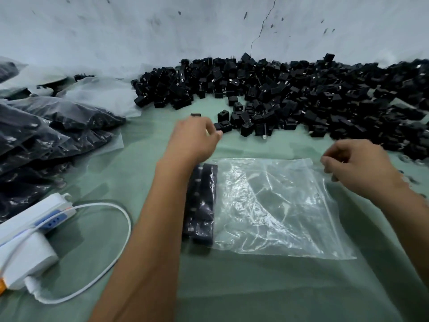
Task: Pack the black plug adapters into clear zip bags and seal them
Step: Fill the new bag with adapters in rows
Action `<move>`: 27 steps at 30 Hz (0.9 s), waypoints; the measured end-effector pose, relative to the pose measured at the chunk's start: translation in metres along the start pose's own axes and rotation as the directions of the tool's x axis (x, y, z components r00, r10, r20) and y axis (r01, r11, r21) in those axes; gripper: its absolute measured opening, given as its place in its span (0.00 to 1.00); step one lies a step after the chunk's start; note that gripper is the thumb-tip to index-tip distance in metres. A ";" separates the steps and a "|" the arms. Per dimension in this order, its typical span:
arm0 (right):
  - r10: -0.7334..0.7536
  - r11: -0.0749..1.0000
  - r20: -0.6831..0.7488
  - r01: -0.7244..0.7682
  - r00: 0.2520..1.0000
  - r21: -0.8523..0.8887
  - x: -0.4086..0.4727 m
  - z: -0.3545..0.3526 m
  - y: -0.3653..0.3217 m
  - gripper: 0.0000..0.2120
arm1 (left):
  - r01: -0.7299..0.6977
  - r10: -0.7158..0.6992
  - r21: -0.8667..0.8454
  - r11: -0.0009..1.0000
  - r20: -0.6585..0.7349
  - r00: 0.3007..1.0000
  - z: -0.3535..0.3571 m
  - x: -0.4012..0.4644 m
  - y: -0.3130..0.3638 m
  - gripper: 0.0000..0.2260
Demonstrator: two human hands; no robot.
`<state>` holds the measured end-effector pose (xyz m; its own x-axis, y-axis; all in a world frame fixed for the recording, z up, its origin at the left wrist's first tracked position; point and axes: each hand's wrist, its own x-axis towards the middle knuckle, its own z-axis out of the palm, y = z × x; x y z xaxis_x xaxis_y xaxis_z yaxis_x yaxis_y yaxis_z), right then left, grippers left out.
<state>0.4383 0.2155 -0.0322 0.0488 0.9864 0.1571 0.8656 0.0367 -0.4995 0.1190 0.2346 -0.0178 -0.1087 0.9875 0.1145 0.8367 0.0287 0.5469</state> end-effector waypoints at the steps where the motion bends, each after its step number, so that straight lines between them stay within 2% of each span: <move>1: -0.009 1.000 -0.029 0.010 1.000 0.020 0.001 0.002 -0.002 0.06 | -0.039 0.038 0.056 0.998 0.021 0.999 0.011 -0.009 0.005 0.13; 4: -0.098 0.993 -0.120 0.105 0.988 0.049 0.011 0.008 -0.023 0.05 | -0.124 0.094 0.237 0.964 0.135 0.986 0.039 -0.031 0.006 0.26; 6: -0.193 0.978 -0.110 0.199 0.975 0.054 0.023 0.017 -0.043 0.04 | -0.133 0.089 0.294 0.946 0.159 0.983 0.051 -0.041 -0.002 0.32; 8: -0.298 0.955 -0.016 0.298 0.954 -0.008 0.039 0.033 -0.062 0.04 | -0.142 0.102 0.333 0.932 0.134 0.986 0.058 -0.047 -0.008 0.35; 11: -0.374 0.877 0.179 0.410 0.910 -0.252 0.061 0.063 -0.085 0.19 | -0.141 0.117 0.366 0.920 0.089 0.989 0.064 -0.051 -0.009 0.37; 14: -0.301 0.832 0.244 0.379 0.922 -0.404 0.078 0.082 -0.094 0.31 | -0.129 0.100 0.399 0.908 0.094 0.991 0.065 -0.050 -0.009 0.38; 16: -0.274 0.850 0.197 0.333 0.941 -0.408 0.085 0.090 -0.093 0.29 | -0.128 0.097 0.407 0.905 0.097 0.991 0.065 -0.049 -0.009 0.37; 18: -0.316 0.847 0.118 0.336 0.941 -0.412 0.089 0.094 -0.091 0.23 | -0.128 0.093 0.406 0.905 0.105 0.990 0.065 -0.049 -0.009 0.37; 20: -0.345 0.865 0.088 0.352 0.935 -0.357 0.089 0.093 -0.088 0.20 | -0.125 0.086 0.409 0.904 0.113 0.990 0.063 -0.050 -0.009 0.38; 22: -0.327 0.923 0.036 0.327 0.944 -0.203 0.084 0.083 -0.083 0.20 | -0.120 0.082 0.407 0.906 0.110 0.990 0.062 -0.050 -0.011 0.39; 24: -0.262 0.964 -0.105 0.265 0.959 0.015 0.075 0.066 -0.069 0.16 | -0.120 0.081 0.402 0.908 0.113 0.990 0.060 -0.051 -0.012 0.38; 26: -0.149 0.956 -0.231 0.200 0.961 0.216 0.062 0.047 -0.043 0.07 | -0.114 0.069 0.389 0.914 0.127 0.989 0.058 -0.051 -0.011 0.38; 27: -0.083 0.938 -0.250 0.161 0.965 0.307 0.054 0.039 -0.028 0.04 | -0.105 0.053 0.387 0.916 0.144 0.988 0.057 -0.051 -0.008 0.37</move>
<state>0.3974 0.2743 -0.0434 0.0997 0.9083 0.4064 0.6666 0.2423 -0.7050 0.1480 0.1926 -0.0750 0.0138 0.9996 0.0228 0.9856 -0.0174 0.1683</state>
